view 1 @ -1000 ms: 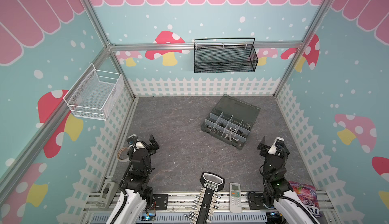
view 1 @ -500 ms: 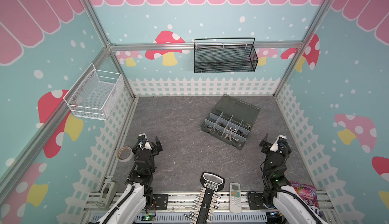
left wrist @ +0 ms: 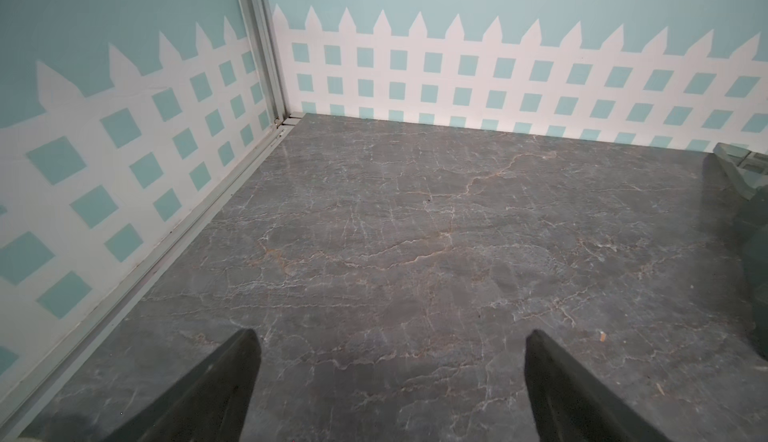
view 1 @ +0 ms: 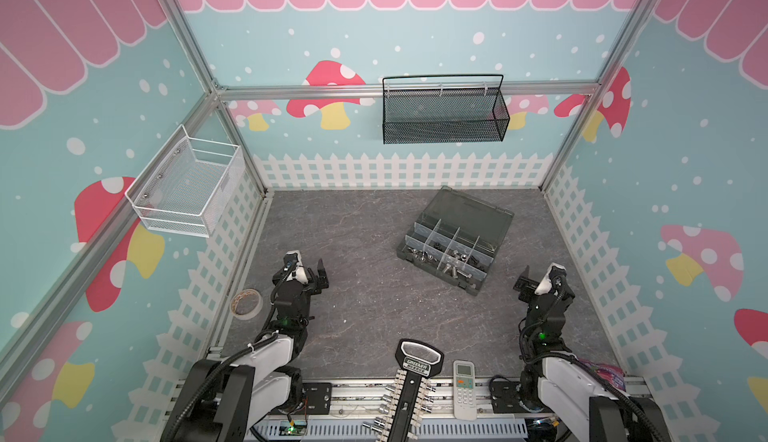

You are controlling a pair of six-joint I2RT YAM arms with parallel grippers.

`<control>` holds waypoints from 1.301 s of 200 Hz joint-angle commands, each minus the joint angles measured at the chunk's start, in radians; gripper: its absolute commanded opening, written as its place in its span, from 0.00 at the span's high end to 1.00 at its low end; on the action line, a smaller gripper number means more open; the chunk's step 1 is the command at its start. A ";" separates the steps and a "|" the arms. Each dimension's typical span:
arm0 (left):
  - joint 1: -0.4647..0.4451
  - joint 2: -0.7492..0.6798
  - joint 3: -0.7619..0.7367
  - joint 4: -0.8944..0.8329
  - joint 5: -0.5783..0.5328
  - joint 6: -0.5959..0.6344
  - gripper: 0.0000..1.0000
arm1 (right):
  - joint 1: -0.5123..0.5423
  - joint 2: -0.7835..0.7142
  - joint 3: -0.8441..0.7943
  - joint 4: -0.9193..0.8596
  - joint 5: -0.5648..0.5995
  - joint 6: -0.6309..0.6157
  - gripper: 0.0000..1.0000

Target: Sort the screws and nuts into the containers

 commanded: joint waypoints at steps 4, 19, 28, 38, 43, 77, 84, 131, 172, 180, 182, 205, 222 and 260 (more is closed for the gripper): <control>0.013 0.085 0.047 0.157 0.069 0.022 0.00 | -0.018 0.027 0.022 0.077 -0.046 0.014 0.02; 0.016 0.110 0.074 0.135 0.080 0.041 0.00 | -0.024 0.046 0.022 0.092 -0.055 0.013 0.02; 0.021 0.118 0.087 0.121 0.086 0.042 0.00 | -0.028 0.058 0.023 0.102 -0.060 0.013 0.02; 0.032 0.133 0.091 0.133 0.096 0.043 0.00 | -0.032 0.077 0.025 0.113 -0.062 0.013 0.02; 0.035 0.140 0.090 0.143 0.102 0.046 0.00 | -0.034 0.087 0.026 0.118 -0.062 0.015 0.02; 0.092 0.285 0.072 0.339 0.158 0.018 0.00 | -0.040 0.158 0.037 0.172 -0.089 0.018 0.02; 0.100 0.322 0.077 0.368 0.171 0.013 0.00 | -0.041 0.172 0.040 0.184 -0.096 0.015 0.02; 0.147 0.385 0.146 0.304 0.287 -0.004 0.00 | -0.045 0.286 0.048 0.340 -0.165 -0.016 0.02; 0.176 0.380 0.215 0.148 0.426 0.015 0.00 | -0.054 0.456 0.064 0.504 -0.231 -0.061 0.02; 0.177 0.387 0.223 0.148 0.428 0.015 0.00 | -0.054 0.448 0.063 0.488 -0.245 -0.066 0.02; 0.177 0.388 0.224 0.146 0.427 0.014 0.00 | -0.054 0.444 0.078 0.479 -0.249 -0.066 0.02; 0.176 0.387 0.225 0.138 0.425 0.018 0.00 | -0.055 0.456 0.080 0.519 -0.302 -0.088 0.02; 0.177 0.384 0.226 0.133 0.424 0.018 0.00 | -0.055 0.501 0.088 0.554 -0.402 -0.131 0.02; 0.175 0.384 0.224 0.135 0.422 0.018 0.00 | -0.055 0.600 0.181 0.490 -0.552 -0.195 0.02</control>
